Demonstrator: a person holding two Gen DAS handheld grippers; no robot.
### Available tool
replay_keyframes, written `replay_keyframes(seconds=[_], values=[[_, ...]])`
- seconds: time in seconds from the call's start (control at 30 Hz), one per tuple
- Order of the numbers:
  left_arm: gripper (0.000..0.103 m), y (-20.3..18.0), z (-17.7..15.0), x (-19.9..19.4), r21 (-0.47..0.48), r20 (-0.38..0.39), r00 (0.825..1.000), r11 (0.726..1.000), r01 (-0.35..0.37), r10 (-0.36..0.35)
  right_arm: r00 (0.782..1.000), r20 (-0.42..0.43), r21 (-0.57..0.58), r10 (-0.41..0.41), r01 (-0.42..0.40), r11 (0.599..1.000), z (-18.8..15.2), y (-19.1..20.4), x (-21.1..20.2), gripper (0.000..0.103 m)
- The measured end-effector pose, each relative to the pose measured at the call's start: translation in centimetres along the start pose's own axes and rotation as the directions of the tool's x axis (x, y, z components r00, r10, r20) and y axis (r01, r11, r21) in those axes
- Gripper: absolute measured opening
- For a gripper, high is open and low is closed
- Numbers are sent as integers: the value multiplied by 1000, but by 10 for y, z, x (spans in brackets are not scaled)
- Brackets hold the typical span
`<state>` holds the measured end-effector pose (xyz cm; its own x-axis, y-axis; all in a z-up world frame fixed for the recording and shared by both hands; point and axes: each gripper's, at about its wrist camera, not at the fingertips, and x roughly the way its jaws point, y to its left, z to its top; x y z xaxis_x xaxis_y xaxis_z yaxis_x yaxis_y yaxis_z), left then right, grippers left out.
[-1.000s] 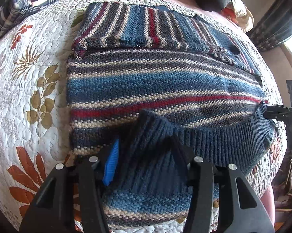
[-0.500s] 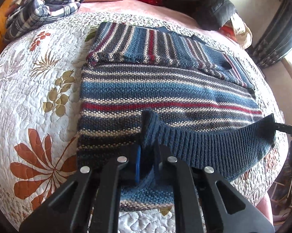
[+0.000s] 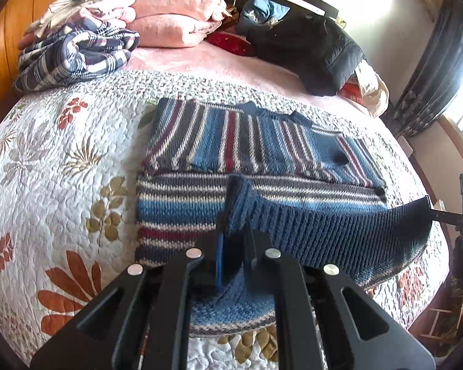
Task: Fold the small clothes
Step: 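Carry the held hem with both grippers over the body to the collar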
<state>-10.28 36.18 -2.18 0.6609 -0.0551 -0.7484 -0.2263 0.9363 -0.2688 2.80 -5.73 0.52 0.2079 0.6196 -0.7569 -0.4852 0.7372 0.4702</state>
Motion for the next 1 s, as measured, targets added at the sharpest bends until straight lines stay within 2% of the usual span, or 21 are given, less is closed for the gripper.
replay_keyframes(seconds=[0.17, 0.4, 0.83, 1.0], values=[[8, -4, 47, 8, 6, 69, 998, 1000, -4, 4, 999, 54, -21, -6, 7, 1000, 49, 4, -7, 10], [8, -12, 101, 39, 30, 128, 992, 999, -20, 17, 995, 89, -55, -52, 58, 997, 111, 0, 11, 10], [8, -1, 174, 125, -10, 159, 985, 998, -66, 67, 984, 102, 26, -149, 147, 989, 197, -43, 71, 10], [8, -1, 186, 168, 8, 120, 985, 992, -125, 123, 980, 68, 55, -187, 183, 981, 221, -59, 108, 10]])
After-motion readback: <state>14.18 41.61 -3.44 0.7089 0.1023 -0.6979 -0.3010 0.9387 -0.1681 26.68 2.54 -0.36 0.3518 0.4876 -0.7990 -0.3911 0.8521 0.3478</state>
